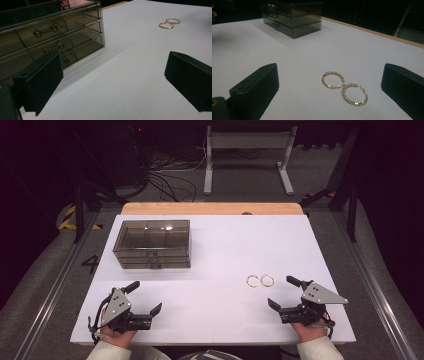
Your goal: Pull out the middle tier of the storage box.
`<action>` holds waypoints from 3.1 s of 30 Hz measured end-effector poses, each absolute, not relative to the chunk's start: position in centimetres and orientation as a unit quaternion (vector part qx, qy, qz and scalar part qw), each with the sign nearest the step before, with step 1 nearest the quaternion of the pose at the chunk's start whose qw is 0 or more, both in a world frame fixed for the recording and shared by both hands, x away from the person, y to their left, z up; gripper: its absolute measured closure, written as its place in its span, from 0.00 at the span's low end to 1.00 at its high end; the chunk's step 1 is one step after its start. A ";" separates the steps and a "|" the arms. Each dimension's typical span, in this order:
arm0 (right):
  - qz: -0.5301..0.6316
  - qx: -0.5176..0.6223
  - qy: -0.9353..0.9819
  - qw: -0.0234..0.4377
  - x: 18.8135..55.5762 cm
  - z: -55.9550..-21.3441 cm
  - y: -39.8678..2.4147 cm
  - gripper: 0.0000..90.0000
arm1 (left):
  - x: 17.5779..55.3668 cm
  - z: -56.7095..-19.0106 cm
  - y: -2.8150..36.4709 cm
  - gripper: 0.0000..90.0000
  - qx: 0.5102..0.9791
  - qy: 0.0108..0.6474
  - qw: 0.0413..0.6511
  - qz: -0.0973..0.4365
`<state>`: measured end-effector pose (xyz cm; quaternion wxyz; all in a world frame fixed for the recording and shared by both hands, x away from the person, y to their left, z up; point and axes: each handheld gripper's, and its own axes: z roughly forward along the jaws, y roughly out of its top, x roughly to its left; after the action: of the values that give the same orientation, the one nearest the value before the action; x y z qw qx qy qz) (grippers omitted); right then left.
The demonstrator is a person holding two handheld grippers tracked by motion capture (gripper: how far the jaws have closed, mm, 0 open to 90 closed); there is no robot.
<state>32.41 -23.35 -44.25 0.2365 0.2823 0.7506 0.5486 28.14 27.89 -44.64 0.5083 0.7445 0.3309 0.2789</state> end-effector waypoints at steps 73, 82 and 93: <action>0.536 0.278 0.762 0.234 32.0 -44.5 -23.1 0.04 | 32.3 -39.1 27.1 0.04 0.770 0.301 0.489 0.276; 0.536 0.278 0.763 0.232 32.0 -44.5 -23.0 0.04 | 32.6 -38.9 27.4 0.04 0.777 0.297 0.484 0.272; 0.536 0.279 0.762 0.230 32.1 -44.6 -23.0 0.04 | 32.0 -38.7 27.6 0.06 0.818 0.232 0.406 0.336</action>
<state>32.10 -23.03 -44.62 0.2301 0.2795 0.7623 0.5364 31.95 27.62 -38.67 0.4060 0.8176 0.2316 0.3363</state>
